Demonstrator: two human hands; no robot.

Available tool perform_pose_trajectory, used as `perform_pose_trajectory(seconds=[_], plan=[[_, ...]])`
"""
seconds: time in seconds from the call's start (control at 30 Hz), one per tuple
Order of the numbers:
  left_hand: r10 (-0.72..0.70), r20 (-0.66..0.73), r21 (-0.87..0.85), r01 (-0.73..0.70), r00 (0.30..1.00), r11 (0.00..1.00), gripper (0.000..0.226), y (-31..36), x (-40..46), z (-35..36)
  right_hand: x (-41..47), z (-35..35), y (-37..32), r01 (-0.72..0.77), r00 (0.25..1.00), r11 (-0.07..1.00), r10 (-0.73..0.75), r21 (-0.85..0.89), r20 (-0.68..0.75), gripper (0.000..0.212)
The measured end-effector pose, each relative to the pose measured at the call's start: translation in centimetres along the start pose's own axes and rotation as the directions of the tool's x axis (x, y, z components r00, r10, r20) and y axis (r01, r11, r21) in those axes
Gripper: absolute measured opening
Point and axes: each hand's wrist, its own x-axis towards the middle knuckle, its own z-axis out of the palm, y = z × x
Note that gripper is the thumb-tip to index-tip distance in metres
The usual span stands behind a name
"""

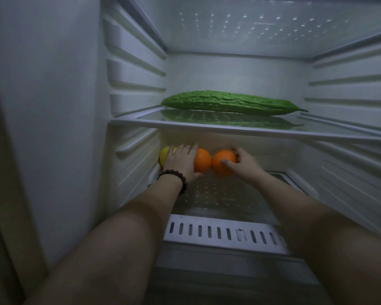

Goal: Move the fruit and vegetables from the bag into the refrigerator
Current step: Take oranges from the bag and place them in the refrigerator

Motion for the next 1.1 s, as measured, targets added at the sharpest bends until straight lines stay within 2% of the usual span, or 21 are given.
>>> perform_pose_trajectory(seconds=[0.3, 0.57, 0.8, 0.93, 1.1], plan=[[-0.019, -0.011, -0.075, 0.018, 1.0, 0.997, 0.086, 0.3, -2.3, -2.2, -2.6, -1.4, -1.1, 0.102, 0.994, 0.984, -0.104, -0.147, -0.009, 0.073], [-0.029, -0.068, -0.079, 0.024, 0.997, 0.997, 0.078, 1.3, -6.7, -5.6, -8.2, -2.9, -2.1, 0.115, 0.992, 0.969, -0.124, -0.217, -0.028, 0.071], [-0.019, -0.167, -0.072, 0.007, 0.986, 0.997, 0.066, 2.9, -13.4, -8.5, -16.1, -3.2, -4.2, 0.123, 0.983, 0.969, -0.148, -0.215, -0.107, 0.063], [-0.011, -0.137, -0.085, -0.001, 0.991, 0.996, 0.054, 3.5, -18.2, -10.4, -21.8, -3.3, -5.8, 0.069, 0.982, 0.965, -0.111, -0.253, -0.154, 0.058], [0.005, -0.171, -0.152, -0.032, 0.985, 0.988, 0.065, 4.1, -25.8, -12.1, -30.1, -2.7, -7.2, 0.082, 0.961, 0.951, -0.155, -0.299, -0.229, 0.054]])
